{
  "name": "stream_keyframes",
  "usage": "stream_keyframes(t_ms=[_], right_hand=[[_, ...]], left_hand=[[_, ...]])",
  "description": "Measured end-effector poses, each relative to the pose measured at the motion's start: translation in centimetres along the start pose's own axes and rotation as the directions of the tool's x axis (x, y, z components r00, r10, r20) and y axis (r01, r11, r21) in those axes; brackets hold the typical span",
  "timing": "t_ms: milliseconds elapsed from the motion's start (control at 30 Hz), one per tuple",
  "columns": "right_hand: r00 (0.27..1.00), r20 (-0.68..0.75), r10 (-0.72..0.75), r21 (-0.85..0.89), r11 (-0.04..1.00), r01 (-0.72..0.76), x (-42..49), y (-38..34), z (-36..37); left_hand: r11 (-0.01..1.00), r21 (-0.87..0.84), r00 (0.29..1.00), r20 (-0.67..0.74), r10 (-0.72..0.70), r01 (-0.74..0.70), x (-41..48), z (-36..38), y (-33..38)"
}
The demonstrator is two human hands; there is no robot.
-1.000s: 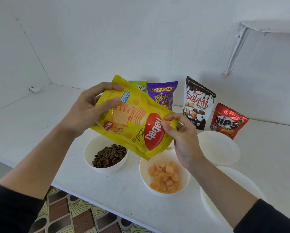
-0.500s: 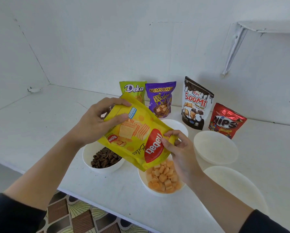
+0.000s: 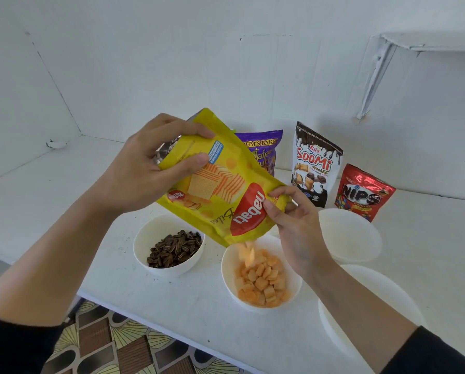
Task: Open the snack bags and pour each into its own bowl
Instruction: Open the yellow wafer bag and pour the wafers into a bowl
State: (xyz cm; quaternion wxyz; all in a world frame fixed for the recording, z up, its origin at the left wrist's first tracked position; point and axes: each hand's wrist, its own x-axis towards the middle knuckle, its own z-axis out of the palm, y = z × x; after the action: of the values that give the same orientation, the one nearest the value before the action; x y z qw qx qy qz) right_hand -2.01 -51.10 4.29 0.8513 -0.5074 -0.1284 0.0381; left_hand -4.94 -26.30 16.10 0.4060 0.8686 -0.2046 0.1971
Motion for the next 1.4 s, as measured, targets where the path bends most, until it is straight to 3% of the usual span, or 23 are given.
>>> stream_keyframes(t_ms=[367, 600, 867, 1133, 1400], right_hand=[[0.991, -0.112, 0.075, -0.084, 0.993, -0.084, -1.4, 2.5, -1.7], [0.997, -0.049, 0.063, -0.029, 0.998, -0.065, -1.1, 0.7, -0.8], [0.988, -0.145, 0.045, 0.018, 0.999, -0.043, -0.7, -0.1, -1.1], [0.964, -0.250, 0.087, -0.090, 0.990, -0.112, -1.5, 1.9, -2.0], [0.973, -0.225, 0.054, -0.036, 0.997, -0.063, -1.0, 1.0, -1.7]], left_hand=[[0.990, -0.090, 0.993, 0.045, -0.109, 0.113, -1.8, 3.4, -2.0], [1.000, -0.015, 0.992, -0.128, 0.004, -0.006, 0.2, 2.1, 0.1], [0.996, 0.001, 0.995, 0.035, 0.092, -0.092, 0.9, 2.1, 1.8], [0.994, -0.041, 0.992, 0.077, 0.100, -0.097, 0.0, 4.2, 0.2], [0.997, -0.058, 0.993, 0.101, 0.056, -0.050, 0.5, 3.5, 0.7]])
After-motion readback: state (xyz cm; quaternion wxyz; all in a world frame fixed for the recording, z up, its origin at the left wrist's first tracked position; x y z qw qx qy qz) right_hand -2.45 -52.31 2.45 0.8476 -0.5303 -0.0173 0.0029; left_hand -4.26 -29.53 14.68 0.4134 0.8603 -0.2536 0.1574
